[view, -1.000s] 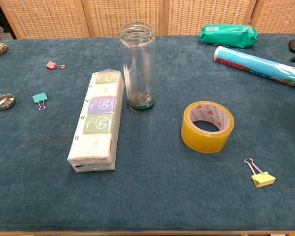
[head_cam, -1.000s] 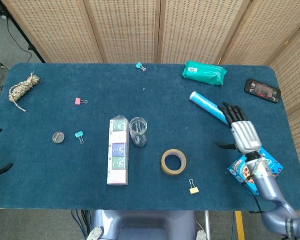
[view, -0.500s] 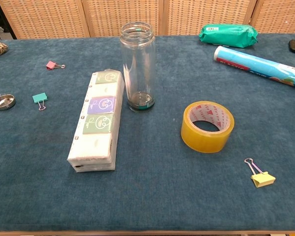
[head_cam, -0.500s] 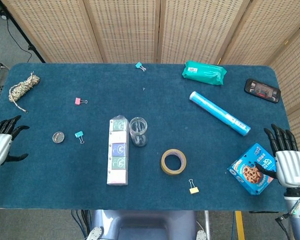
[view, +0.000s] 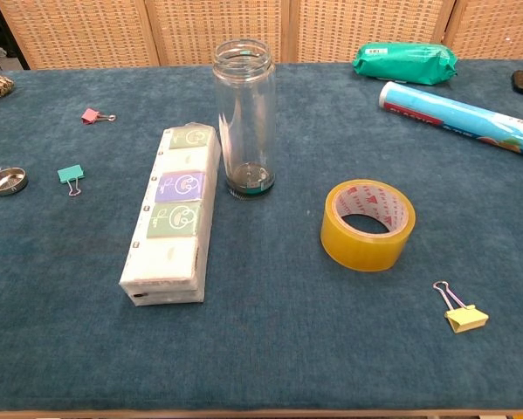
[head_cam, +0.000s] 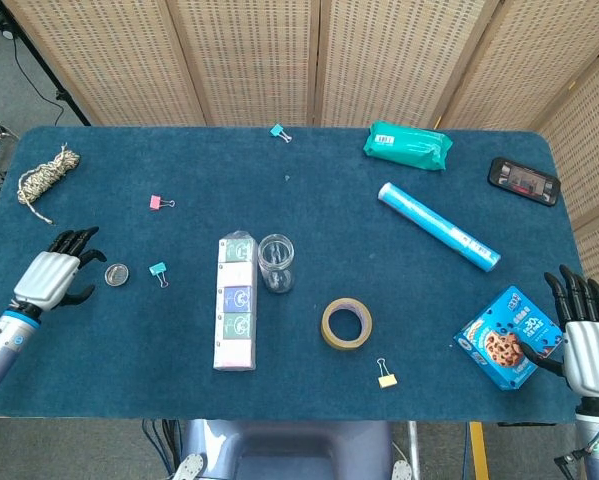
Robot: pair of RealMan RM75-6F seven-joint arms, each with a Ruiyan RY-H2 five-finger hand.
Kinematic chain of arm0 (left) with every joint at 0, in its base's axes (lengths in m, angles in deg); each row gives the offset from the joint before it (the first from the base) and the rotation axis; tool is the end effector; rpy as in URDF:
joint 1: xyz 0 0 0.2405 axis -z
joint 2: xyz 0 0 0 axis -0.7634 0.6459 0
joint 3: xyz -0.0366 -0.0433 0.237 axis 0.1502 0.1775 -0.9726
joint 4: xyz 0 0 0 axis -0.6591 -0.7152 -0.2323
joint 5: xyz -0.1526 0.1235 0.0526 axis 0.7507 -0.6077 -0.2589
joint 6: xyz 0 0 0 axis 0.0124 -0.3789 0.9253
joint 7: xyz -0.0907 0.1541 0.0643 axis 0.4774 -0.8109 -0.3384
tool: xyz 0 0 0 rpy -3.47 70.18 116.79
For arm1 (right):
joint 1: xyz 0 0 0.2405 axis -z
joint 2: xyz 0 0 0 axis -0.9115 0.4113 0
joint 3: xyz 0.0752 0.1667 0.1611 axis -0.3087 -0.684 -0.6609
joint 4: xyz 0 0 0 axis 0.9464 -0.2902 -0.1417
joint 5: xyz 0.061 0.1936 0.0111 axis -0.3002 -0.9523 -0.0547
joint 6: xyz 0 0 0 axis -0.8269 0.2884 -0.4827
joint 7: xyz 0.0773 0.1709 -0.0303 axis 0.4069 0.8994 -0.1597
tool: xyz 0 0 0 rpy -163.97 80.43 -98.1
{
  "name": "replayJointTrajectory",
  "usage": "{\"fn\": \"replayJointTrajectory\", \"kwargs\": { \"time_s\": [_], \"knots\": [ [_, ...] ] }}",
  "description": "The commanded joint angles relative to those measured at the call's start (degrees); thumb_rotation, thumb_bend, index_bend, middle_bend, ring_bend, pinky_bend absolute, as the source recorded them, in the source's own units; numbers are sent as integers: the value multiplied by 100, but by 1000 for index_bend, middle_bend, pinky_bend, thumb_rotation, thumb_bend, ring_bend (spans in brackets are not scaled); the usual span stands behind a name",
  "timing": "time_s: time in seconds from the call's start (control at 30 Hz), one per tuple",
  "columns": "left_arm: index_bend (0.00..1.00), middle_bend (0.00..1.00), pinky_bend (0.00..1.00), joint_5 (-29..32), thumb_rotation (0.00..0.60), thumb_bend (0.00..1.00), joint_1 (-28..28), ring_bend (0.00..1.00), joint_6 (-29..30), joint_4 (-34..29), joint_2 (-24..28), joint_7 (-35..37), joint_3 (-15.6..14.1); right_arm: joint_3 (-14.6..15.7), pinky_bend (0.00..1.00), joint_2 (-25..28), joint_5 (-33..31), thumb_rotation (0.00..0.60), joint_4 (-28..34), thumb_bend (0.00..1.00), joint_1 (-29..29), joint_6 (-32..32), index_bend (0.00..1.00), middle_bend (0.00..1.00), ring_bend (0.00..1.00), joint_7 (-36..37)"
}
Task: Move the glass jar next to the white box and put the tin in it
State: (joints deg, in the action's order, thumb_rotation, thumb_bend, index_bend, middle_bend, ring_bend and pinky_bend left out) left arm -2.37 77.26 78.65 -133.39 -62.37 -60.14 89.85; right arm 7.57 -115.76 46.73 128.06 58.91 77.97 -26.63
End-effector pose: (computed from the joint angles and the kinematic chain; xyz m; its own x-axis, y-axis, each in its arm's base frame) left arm -0.3223 0.3614 0.0968 0.5018 0.2492 0.8283 0.8620 -0.2238 -0.4549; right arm -0.2916 -0.2360 0.1736 0.3875 0.1403 0.9111 -0.9202 -0.0005 0.3914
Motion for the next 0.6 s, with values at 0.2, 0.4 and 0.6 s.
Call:
{"fn": "replayJointTrajectory", "kwargs": {
  "time_s": [0.2, 0.4, 0.6],
  "knots": [
    [366, 0, 0, 66, 600, 374, 70, 0, -27, 697, -420, 166, -89, -68, 0, 1, 65, 600, 6, 103, 32, -47, 0, 0, 0, 73],
    [377, 0, 0, -55, 600, 390, 192, 0, 45, 1333, -822, 345, -177, -129, 0, 17, 123, 600, 38, 102, 78, -6, 0, 0, 0, 78],
    [378, 0, 0, -115, 600, 391, 328, 0, 75, 1901, -1207, 441, -217, -168, 0, 22, 115, 600, 35, 103, 96, -60, 0, 0, 0, 85]
  ]
}}
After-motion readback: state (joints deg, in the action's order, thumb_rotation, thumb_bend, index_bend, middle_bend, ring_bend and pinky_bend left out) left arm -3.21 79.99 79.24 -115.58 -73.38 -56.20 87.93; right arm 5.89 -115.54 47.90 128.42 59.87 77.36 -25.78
